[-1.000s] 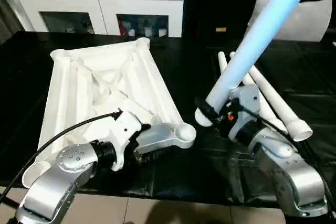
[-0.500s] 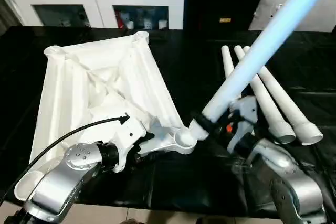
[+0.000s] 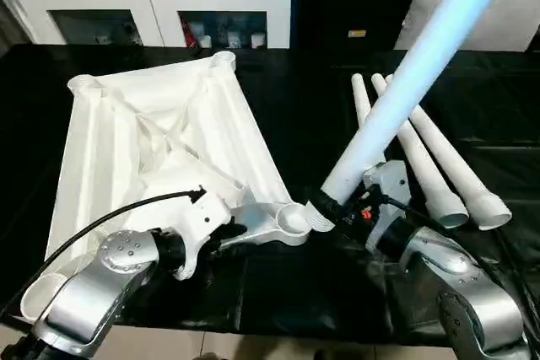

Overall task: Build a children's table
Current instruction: Insert table leg to table base

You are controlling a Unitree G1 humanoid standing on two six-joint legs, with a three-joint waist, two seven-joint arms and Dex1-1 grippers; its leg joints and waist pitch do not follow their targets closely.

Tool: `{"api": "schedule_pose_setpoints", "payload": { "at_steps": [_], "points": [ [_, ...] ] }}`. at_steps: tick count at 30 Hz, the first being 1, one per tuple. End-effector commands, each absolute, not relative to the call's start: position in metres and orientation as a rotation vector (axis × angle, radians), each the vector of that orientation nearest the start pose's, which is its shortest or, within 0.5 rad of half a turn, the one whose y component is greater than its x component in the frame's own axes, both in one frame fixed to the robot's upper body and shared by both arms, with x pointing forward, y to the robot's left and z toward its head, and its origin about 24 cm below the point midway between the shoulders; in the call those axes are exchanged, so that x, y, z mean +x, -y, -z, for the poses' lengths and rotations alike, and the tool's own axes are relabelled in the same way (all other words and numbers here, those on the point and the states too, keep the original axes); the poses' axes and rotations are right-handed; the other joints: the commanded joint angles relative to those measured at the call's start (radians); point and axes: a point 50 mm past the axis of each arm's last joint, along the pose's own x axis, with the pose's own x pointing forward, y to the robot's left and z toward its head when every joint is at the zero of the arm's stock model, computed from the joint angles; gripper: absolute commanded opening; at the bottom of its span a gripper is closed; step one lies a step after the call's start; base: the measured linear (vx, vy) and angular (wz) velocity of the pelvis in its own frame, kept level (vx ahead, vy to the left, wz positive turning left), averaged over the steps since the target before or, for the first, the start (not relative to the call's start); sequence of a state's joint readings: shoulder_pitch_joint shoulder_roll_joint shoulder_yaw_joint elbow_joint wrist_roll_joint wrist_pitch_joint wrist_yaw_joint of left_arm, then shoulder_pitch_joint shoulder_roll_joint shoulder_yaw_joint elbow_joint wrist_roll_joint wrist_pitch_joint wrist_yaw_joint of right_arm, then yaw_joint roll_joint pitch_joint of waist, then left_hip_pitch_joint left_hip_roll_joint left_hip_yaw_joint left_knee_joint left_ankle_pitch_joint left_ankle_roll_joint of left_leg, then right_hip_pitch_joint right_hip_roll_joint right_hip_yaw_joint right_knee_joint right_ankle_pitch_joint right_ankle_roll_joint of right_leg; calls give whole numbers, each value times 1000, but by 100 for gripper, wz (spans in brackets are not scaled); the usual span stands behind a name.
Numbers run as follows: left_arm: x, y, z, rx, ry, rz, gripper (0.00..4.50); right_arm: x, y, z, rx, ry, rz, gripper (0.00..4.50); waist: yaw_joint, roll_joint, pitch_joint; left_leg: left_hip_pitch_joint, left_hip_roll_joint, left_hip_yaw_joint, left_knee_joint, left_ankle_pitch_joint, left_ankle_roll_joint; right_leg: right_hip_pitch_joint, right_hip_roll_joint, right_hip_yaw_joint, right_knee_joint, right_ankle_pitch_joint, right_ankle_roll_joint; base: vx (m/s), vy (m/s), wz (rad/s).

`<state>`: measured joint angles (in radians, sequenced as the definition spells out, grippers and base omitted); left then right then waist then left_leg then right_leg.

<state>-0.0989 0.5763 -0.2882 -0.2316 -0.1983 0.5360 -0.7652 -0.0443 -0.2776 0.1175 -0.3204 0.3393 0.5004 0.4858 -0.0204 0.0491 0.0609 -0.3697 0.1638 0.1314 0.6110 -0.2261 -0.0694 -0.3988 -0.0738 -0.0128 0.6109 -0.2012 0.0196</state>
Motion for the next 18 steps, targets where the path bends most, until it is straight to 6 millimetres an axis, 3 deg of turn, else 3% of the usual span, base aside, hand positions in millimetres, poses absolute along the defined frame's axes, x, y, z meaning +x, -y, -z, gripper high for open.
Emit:
{"api": "schedule_pose_setpoints", "payload": {
  "at_steps": [1,5,9,12,14,18],
  "points": [
    [233,-154,-51,332,-498,980,119,242,123,-87,43,-148,-739,194,3,-7,-46,-1,33,3,-83,-109,36,48,-36,25,-65,-83,-228,0,0,0],
    [233,-155,-50,344,-501,979,92,241,120,-88,29,-140,-751,194,4,-9,-42,1,36,7,-87,-127,39,46,-38,26,-67,-103,-234,0,0,0],
    [232,-157,-49,370,-513,984,60,242,120,-87,34,-139,-752,194,5,-11,-38,2,38,10,-92,-198,22,41,-40,29,-76,-226,-209,0,0,0],
    [231,-160,-46,413,-529,985,32,241,120,-87,39,-138,-757,194,3,-13,-40,-1,38,8,-93,-191,15,42,-40,29,-76,-235,-191,0,0,0],
    [233,-162,-45,444,-529,980,27,243,120,-87,38,-135,-760,194,4,-13,-44,-1,37,9,-91,-167,19,43,-39,30,-75,-204,-190,0,0,0],
    [239,-163,-45,485,-513,981,5,247,119,-90,37,-124,-771,194,5,-12,-52,0,36,11,-84,-96,30,48,-37,27,-63,-77,-224,0,0,0]
  ]
}}
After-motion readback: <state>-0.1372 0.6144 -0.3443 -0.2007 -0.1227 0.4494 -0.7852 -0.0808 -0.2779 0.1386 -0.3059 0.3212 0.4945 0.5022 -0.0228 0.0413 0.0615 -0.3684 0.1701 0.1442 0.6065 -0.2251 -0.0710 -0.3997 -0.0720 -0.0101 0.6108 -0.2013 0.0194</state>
